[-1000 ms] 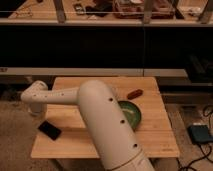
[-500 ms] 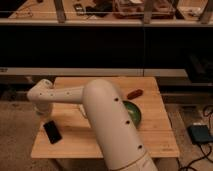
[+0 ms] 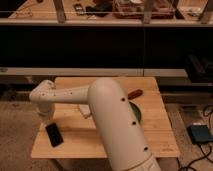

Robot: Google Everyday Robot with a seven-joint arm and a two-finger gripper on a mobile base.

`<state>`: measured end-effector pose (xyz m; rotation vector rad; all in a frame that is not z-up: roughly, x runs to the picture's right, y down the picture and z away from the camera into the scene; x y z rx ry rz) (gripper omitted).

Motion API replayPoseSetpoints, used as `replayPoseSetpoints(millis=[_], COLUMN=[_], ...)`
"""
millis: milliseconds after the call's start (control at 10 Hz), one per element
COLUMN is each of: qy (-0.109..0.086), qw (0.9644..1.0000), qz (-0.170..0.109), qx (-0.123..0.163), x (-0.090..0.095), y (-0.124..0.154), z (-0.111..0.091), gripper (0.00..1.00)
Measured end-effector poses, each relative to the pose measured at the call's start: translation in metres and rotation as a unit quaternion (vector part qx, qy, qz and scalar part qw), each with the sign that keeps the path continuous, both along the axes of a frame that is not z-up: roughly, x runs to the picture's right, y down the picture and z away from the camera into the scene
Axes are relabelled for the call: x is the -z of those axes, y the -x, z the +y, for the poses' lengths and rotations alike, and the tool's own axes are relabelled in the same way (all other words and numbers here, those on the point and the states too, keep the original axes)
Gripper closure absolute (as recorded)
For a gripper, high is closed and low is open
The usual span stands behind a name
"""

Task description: Push the eraser across the table

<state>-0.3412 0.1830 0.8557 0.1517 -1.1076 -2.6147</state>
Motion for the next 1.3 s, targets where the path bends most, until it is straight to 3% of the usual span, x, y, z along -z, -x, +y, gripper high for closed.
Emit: replayPoseSetpoints(millis=[700,1300], qy=[0.011,0.023], qw=[0.9995,0.9989], qz=[0.027,0.040], qx=[0.007,-0.002], x=[0.005,0.028], y=[-0.034,-0.053], z=[0.014,0.039], gripper=[1.00,1.00])
